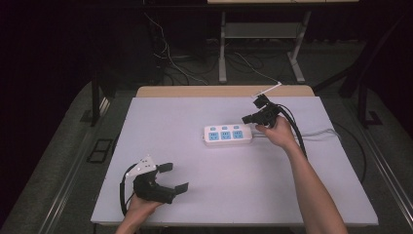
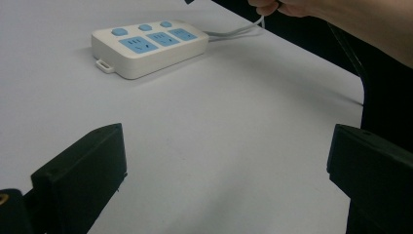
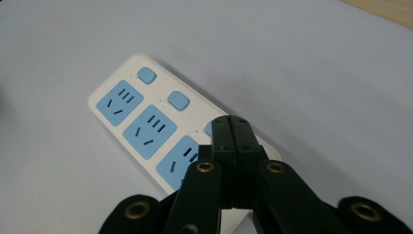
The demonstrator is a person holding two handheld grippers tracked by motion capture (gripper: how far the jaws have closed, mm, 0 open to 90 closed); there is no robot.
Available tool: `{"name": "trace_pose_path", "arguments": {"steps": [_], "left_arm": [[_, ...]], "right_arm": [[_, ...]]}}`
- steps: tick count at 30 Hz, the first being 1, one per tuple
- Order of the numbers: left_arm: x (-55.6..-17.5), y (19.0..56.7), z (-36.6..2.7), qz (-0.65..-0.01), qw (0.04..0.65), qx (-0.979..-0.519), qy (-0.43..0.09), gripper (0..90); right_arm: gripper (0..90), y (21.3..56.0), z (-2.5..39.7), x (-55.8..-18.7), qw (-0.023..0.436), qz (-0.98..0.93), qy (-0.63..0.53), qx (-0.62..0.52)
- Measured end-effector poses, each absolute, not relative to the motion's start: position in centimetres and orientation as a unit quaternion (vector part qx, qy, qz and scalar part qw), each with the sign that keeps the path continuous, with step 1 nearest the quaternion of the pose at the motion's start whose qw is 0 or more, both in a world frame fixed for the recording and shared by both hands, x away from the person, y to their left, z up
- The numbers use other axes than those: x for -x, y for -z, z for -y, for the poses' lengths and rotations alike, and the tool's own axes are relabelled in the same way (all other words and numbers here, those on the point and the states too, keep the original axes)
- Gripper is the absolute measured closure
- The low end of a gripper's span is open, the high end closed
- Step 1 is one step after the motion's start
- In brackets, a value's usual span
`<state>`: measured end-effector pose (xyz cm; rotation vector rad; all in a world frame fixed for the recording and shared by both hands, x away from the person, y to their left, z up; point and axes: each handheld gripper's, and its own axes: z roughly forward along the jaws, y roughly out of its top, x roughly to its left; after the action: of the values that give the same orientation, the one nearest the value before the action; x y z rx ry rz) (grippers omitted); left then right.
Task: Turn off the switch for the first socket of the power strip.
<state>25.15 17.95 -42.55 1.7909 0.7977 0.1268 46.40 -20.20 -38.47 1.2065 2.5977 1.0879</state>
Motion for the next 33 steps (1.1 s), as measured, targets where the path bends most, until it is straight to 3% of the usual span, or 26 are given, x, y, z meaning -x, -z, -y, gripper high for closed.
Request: {"name": "trace_pose_path", "arguments": {"steps": [12, 19, 22, 25, 27, 28, 33], "left_arm": [[-25.1, 42.5, -17.9, -0.337, 0.557, -0.757, -0.054, 0.0], [-25.0, 42.5, -18.0, -0.339, 0.559, -0.755, -0.054, 0.0], [-25.0, 42.5, -18.0, -0.340, 0.559, -0.755, -0.054, 0.0], [-25.0, 42.5, -17.9, -0.340, 0.558, -0.755, -0.054, 0.0], [-25.0, 42.5, -17.9, -0.340, 0.558, -0.755, -0.054, 0.0], [-25.0, 42.5, -17.9, -0.340, 0.558, -0.755, -0.054, 0.0], [-25.0, 42.5, -17.9, -0.341, 0.558, -0.754, -0.054, 0.0]], "right_arm": [[86.9, 36.7, 21.7, -43.9, 0.042, -0.841, -0.373, -0.390], [57.8, 36.3, 23.3, -42.4, 0.038, -0.820, -0.396, -0.412], [38.3, 36.2, 24.1, -41.7, 0.040, -0.809, -0.406, -0.424], [9.2, 36.1, 24.8, -40.7, 0.034, -0.796, -0.423, -0.431], [6.1, 36.1, 25.2, -40.0, 0.032, -0.792, -0.430, -0.433], [0.5, 36.0, 25.4, -39.7, 0.033, -0.790, -0.430, -0.436], [0.2, 35.7, 26.4, -38.3, 0.032, -0.781, -0.447, -0.434]]}}
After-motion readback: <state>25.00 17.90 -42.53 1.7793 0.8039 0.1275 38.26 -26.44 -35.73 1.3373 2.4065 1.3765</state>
